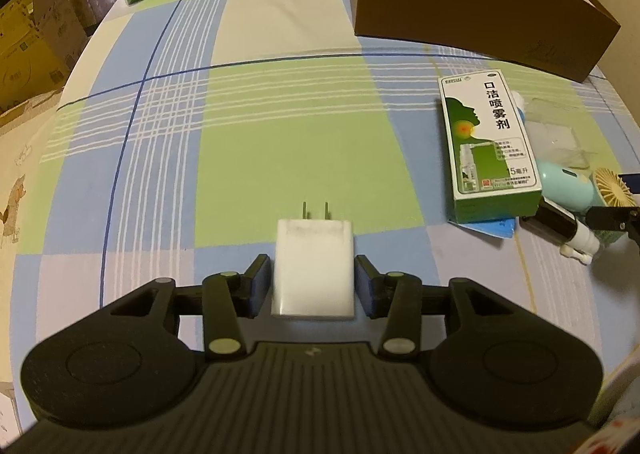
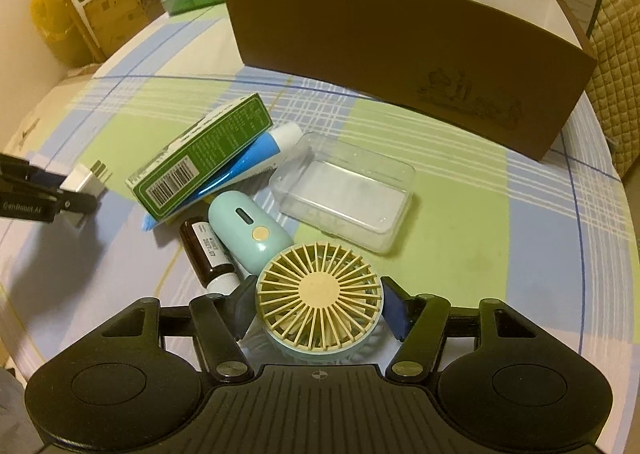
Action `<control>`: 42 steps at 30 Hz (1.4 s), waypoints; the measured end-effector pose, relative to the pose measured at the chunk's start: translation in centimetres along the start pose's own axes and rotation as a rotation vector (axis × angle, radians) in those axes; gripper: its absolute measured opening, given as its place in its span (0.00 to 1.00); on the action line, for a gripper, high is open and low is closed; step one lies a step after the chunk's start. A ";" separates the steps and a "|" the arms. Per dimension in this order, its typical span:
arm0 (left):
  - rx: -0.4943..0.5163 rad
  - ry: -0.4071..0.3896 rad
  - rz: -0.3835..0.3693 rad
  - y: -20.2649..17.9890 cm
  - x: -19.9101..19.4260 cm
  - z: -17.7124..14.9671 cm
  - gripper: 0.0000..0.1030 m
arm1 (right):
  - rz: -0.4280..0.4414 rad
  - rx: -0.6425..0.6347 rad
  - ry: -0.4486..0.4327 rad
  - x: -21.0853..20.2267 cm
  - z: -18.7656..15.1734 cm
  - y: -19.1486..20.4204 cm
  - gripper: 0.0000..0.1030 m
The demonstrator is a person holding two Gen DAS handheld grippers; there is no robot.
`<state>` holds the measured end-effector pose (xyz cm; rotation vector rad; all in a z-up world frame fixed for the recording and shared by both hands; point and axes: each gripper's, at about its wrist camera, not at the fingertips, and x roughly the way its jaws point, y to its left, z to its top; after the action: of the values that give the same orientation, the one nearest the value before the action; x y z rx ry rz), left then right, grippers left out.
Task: Organize rigid objects
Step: 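Grasp the white charger with the left gripper while the right grasps the mint-green fan, then carry the white charger and mint-green fan over into the brown box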
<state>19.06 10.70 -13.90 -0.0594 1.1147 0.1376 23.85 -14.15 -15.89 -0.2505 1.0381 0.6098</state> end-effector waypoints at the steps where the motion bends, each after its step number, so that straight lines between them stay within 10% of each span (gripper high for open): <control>1: 0.003 -0.002 0.000 0.0 0.1 0.1 0.40 | 0.000 0.000 0.004 0.1 0.0 0.0 0.59; 42: -0.008 -0.111 -0.020 -0.8 -4.5 1.4 0.35 | -0.040 0.183 -0.116 -8.7 -1.2 -2.5 0.58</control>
<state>18.52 9.67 -9.27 -0.0692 1.0029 0.1264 21.25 -19.78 -9.19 -0.0745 0.9672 0.4844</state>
